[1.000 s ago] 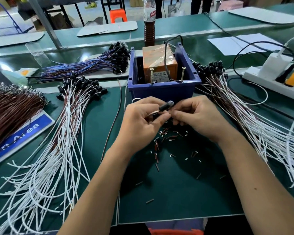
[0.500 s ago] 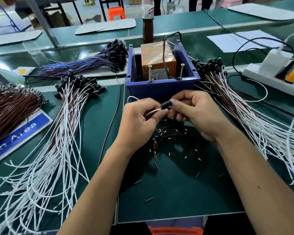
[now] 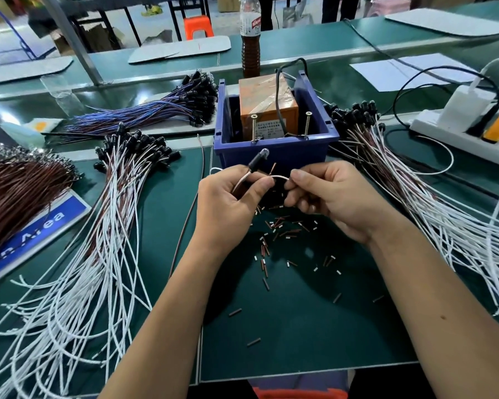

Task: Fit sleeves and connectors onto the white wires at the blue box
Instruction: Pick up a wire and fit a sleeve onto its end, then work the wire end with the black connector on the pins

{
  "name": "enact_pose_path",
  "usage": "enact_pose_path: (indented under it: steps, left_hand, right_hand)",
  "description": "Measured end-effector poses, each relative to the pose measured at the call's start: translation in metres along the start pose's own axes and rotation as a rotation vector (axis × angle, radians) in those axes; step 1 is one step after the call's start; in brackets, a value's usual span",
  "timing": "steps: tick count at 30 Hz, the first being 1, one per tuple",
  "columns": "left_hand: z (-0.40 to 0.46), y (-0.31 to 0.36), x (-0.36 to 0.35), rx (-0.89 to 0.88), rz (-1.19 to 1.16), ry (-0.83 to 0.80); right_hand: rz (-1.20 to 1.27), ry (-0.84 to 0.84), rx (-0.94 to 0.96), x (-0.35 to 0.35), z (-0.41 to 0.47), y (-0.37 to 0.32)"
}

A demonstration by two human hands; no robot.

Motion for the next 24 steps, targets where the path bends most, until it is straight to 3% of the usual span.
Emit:
enact_pose_path:
  steps: [7, 16, 24]
  left_hand:
    - [0.0, -0.001, 0.001, 0.028, 0.023, 0.006]
    - [-0.002, 0.001, -0.001, 0.025, 0.05, -0.013]
    - [-0.004, 0.003, -0.007, -0.003, 0.05, 0.015]
  right_hand:
    - [0.083, -0.029, 0.02, 0.002, 0.0, 0.0]
    - [-0.03, 0.047, 0.087, 0.001, -0.002, -0.006]
    - [-0.516, 0.254, 0.405, -0.006, -0.005, -0.013]
Point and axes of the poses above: each hand's wrist, its own z-axis towards the middle knuckle, its own x-axis out of the back of the hand, y = z × x, the point moved 3 cm from there along z, towards the middle knuckle, and after that the axes turned 11 degrees about x, right-handed, at the moved point
